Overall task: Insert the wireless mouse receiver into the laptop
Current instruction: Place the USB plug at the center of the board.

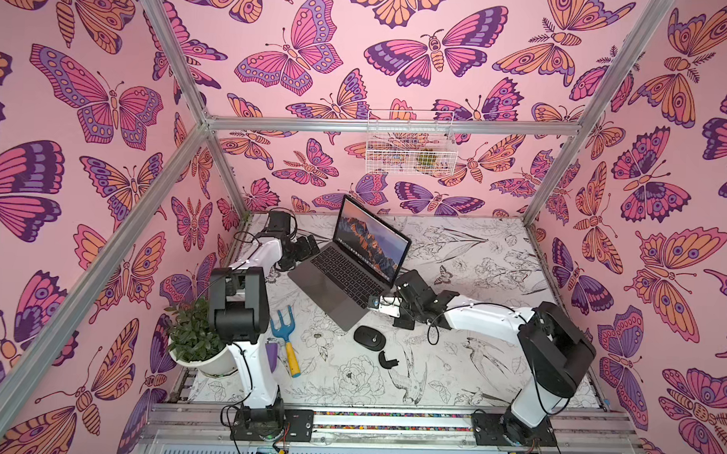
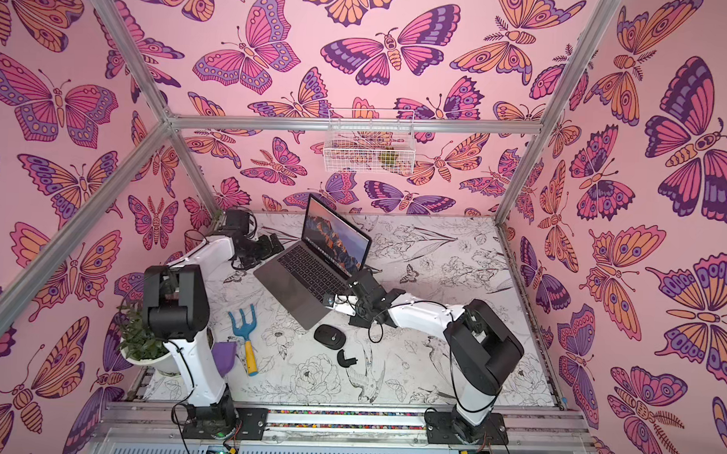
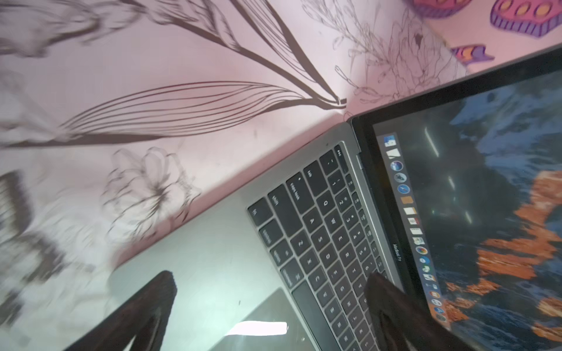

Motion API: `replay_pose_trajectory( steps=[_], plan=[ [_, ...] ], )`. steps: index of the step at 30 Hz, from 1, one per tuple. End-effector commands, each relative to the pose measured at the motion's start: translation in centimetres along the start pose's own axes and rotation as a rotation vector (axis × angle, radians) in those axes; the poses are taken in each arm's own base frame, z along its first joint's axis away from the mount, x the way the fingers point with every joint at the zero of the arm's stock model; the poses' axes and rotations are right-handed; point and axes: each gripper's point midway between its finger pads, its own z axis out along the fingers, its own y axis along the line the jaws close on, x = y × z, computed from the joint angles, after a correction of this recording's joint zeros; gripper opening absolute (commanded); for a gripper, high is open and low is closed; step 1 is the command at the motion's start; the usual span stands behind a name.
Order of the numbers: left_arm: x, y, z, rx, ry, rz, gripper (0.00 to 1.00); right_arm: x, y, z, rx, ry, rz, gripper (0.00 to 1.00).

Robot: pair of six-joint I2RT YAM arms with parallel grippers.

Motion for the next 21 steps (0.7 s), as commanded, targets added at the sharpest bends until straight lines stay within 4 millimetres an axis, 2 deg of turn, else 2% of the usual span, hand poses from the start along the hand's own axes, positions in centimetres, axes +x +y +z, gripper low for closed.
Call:
replay_pose_trajectory(
  steps=[1, 4, 7, 11, 16, 21],
  plan=[
    [-2.5, 1.4, -3.1, -0.057, -0.229, -0.032, 1.0, 0.5, -1.0, 2.2, 0.127, -0.011, -0.356, 0.0],
    [-2.8, 1.3, -5.2, 0.027, -0.335, 0.012, 1.0, 0.3, -1.6, 3.4, 0.207, -0.038, -0.434, 0.0],
    [-2.7, 1.2, -6.4, 0.104, -0.376, 0.032, 1.0, 0.8, -1.2, 4.8, 0.254, -0.049, -0.514, 0.0],
    [-2.6, 1.7, -6.2, 0.14, -0.355, -0.009, 1.0, 1.7, -0.5, 5.9, 0.242, -0.034, -0.532, 0.0],
    [-2.5, 1.8, -5.5, 0.165, -0.327, -0.05, 1.0, 2.8, 1.3, 4.2, 0.082, 0.007, -0.424, 0.14],
    [-2.5, 2.1, -5.2, 0.161, -0.328, -0.087, 1.0, 4.1, 2.7, 2.2, -0.03, 0.078, -0.315, 0.22]
  ],
)
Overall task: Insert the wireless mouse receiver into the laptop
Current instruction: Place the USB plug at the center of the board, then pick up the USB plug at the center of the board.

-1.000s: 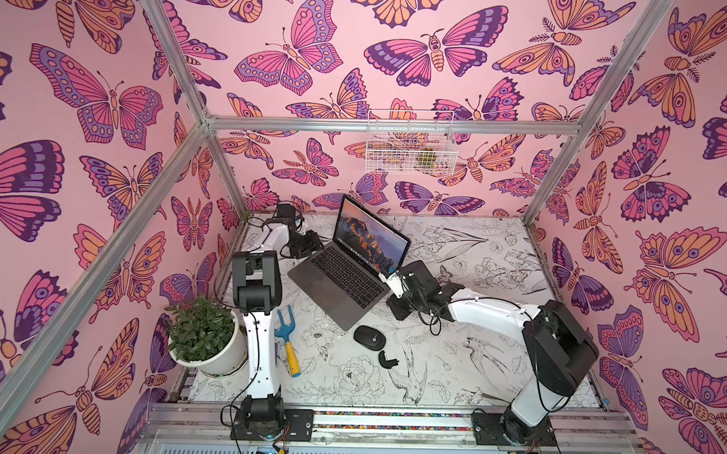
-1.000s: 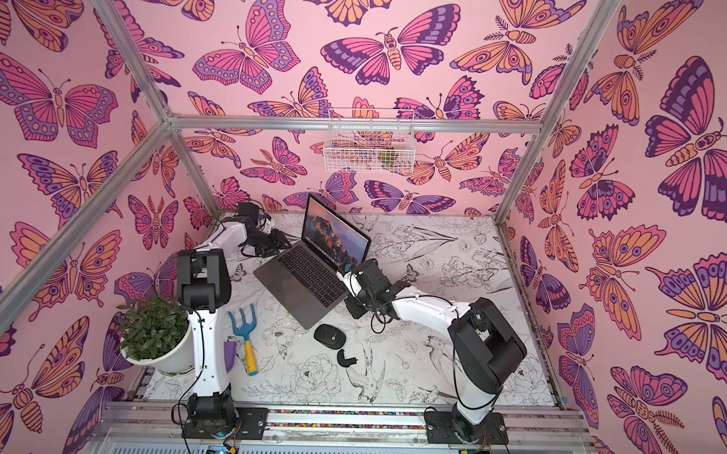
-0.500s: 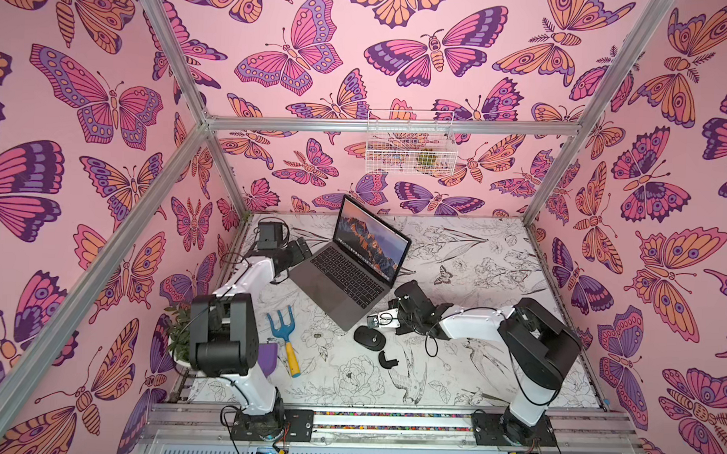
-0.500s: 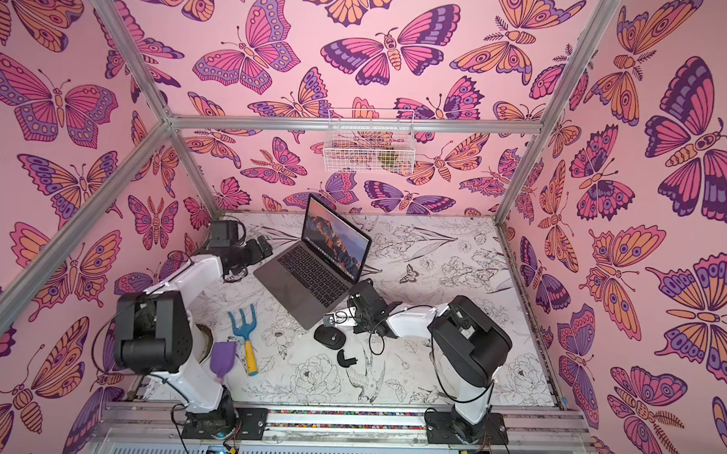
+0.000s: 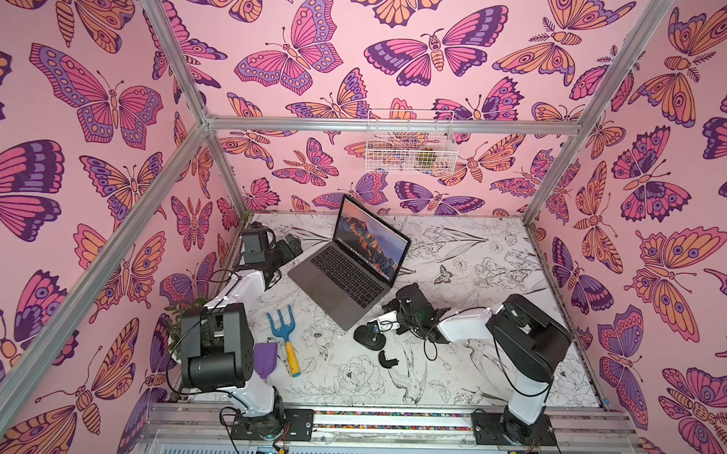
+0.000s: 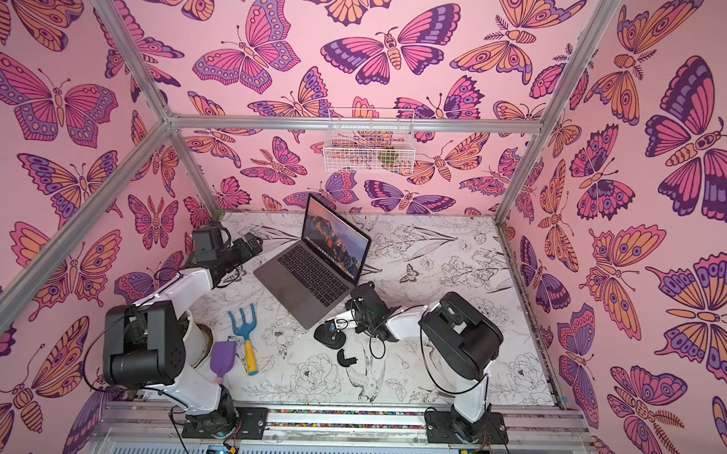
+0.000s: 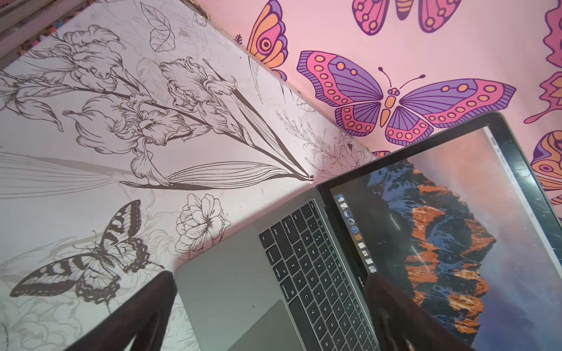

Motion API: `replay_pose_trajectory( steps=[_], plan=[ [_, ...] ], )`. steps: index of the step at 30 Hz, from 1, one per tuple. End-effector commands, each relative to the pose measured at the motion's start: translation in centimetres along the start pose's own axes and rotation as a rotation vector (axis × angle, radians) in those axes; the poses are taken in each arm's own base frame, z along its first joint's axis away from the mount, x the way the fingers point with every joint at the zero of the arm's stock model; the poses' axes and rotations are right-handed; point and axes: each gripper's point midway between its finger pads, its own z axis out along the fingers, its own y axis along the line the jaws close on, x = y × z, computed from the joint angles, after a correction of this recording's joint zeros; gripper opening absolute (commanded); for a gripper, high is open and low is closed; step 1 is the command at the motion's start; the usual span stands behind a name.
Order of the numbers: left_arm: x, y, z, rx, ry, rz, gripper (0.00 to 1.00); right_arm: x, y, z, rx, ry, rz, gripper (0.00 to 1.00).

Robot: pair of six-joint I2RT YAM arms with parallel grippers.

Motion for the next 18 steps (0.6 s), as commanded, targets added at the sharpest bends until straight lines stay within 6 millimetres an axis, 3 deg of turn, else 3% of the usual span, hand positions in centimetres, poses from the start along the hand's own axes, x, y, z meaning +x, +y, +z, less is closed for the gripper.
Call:
replay_pose_trajectory(
  steps=[1, 5, 6, 9, 11, 13, 18],
  plan=[
    [0.0, 0.5, 0.4, -0.003, -0.013, -0.048, 1.0, 1.4, 3.5, -1.6, -0.192, 0.078, 0.11, 0.26],
    [-0.2, 1.1, 0.1, -0.028, -0.044, -0.059, 1.0, 1.0, 2.2, -3.4, -0.183, 0.085, 0.274, 0.46],
    [-0.3, 1.0, 0.0, -0.024, -0.048, -0.05, 1.0, 0.8, 1.1, -3.7, -0.145, 0.081, 0.366, 0.54],
    [-0.3, 1.3, 0.2, -0.013, -0.052, -0.061, 1.0, -0.2, -2.9, -4.6, -0.051, 0.068, 0.736, 0.6],
    [-0.2, 1.8, 0.4, 0.005, -0.047, -0.097, 1.0, -0.2, -4.5, -4.9, -0.053, 0.098, 1.001, 0.59],
    [0.0, 2.6, 0.7, 0.038, -0.038, -0.168, 1.0, 0.0, -4.8, -4.6, -0.069, 0.149, 1.207, 0.49],
    [1.2, 5.8, 1.1, -0.079, 0.039, -0.237, 1.0, 0.0, -4.3, -3.8, -0.133, 0.31, 1.55, 0.47]
  ],
)
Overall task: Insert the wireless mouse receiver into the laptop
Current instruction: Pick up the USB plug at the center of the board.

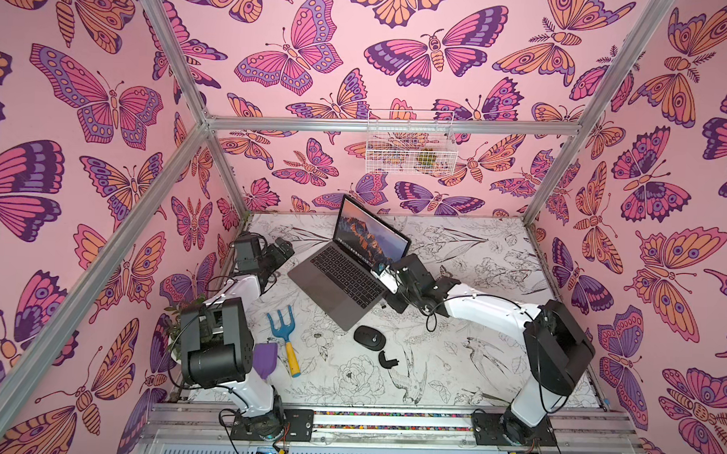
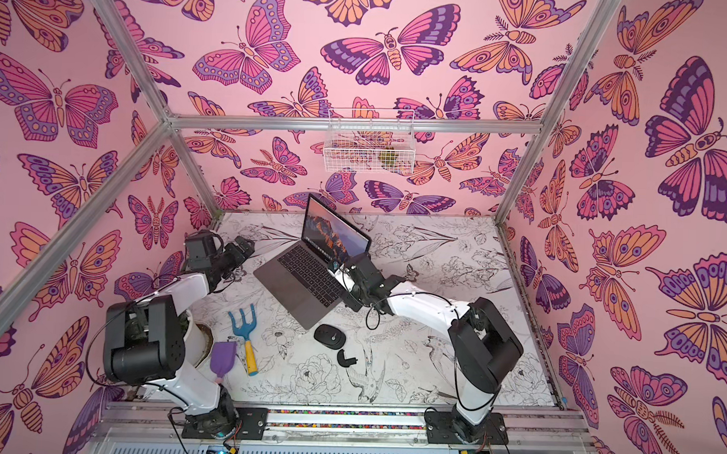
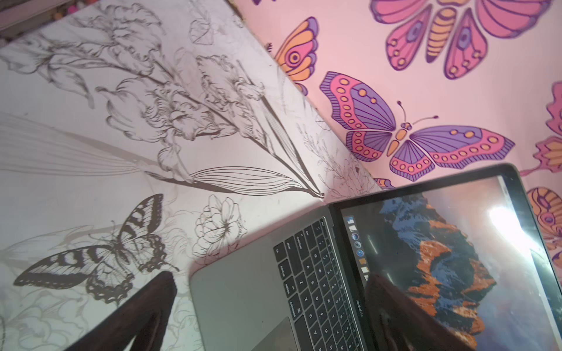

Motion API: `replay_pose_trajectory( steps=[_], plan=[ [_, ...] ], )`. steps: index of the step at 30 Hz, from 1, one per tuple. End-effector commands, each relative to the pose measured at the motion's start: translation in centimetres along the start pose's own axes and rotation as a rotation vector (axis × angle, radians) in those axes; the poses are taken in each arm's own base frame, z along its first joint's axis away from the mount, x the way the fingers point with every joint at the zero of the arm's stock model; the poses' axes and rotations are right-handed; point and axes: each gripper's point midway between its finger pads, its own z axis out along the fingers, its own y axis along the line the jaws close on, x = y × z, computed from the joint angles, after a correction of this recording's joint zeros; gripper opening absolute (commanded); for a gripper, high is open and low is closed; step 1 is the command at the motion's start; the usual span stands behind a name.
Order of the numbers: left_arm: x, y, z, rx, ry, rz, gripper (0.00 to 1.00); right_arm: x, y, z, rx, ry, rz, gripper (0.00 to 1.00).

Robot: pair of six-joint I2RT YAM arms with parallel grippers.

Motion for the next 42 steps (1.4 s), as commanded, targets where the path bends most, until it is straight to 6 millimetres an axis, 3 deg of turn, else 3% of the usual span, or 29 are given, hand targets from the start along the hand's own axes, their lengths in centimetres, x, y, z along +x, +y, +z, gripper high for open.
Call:
replay_pose_trajectory(
  steps=[1, 4, 12, 18, 42],
  plan=[
    [0.8, 1.6, 0.3, -0.068, 0.041, -0.047, 1.0, 4.6, 0.6, 1.2, 0.013, 0.253, 0.383, 0.47],
    [0.4, 2.4, -0.3, -0.115, 0.006, -0.043, 1.0, 5.1, 0.8, 1.2, 0.03, 0.332, 0.449, 0.47],
    [0.3, 1.5, -0.2, -0.045, 0.052, -0.031, 1.0, 6.4, 1.0, 2.9, 0.075, 0.508, 0.465, 0.47],
    [1.0, 1.1, 0.5, 0.018, 0.09, -0.002, 1.0, 5.6, 1.8, 4.2, 0.043, 0.535, 0.448, 0.47],
    [2.5, 2.1, 2.0, 0.014, 0.153, 0.014, 1.0, 7.4, 1.9, 7.0, 0.107, 0.641, 0.407, 0.3]
  ],
)
